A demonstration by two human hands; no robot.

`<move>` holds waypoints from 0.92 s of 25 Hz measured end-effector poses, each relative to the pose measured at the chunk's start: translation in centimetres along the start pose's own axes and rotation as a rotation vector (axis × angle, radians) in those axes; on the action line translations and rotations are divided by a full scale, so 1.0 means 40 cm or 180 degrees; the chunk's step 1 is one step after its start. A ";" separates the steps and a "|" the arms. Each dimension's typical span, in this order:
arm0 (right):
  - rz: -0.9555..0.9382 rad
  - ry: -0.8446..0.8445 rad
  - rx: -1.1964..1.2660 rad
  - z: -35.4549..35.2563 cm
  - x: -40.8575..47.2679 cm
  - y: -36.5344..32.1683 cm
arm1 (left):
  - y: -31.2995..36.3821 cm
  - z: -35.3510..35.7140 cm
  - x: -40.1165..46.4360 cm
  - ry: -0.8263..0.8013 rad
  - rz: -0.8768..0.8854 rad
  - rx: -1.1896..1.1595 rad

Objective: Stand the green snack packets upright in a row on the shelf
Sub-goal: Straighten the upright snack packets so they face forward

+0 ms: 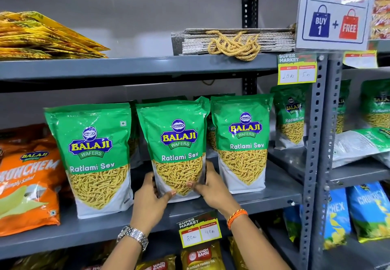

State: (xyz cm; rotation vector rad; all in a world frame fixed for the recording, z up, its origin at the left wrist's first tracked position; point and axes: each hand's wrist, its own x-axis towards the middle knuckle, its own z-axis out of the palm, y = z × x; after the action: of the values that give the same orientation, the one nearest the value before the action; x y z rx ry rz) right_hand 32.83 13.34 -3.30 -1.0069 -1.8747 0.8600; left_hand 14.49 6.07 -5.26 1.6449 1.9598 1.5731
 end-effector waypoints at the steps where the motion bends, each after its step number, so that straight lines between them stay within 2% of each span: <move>1: 0.0014 -0.0003 0.0028 0.001 -0.001 0.000 | 0.000 0.000 0.001 0.0004 -0.0005 0.0007; 9: 0.0191 0.0085 0.0021 0.002 -0.022 -0.017 | 0.005 -0.021 -0.014 -0.0036 -0.0046 -0.0093; 11: 0.0036 0.0350 -0.0224 0.007 -0.050 -0.046 | 0.000 -0.057 -0.037 0.0506 0.0137 -0.0083; 14: -0.0341 0.1042 -0.0905 0.052 -0.105 -0.108 | -0.031 -0.138 -0.076 0.1650 0.0482 0.0156; 16: -0.0798 0.1431 -0.0851 0.109 -0.137 -0.148 | -0.059 -0.190 -0.088 0.2096 0.0355 0.0276; 17: -0.1000 0.1445 -0.0686 0.143 -0.146 -0.168 | -0.072 -0.214 -0.088 0.2185 0.0213 0.0312; 19: -0.1184 0.1118 -0.0361 0.212 -0.147 -0.200 | -0.095 -0.256 -0.080 0.2114 -0.0072 0.0297; 23: -0.0936 0.0119 -0.0297 0.325 -0.106 -0.224 | -0.139 -0.308 -0.059 0.1409 -0.0250 0.0198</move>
State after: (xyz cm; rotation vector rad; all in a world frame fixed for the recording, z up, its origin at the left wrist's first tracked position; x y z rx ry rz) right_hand 19.97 3.28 -2.82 -0.7701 -1.9835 0.5818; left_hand 3.73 -2.42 -5.10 1.2996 2.2625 1.9972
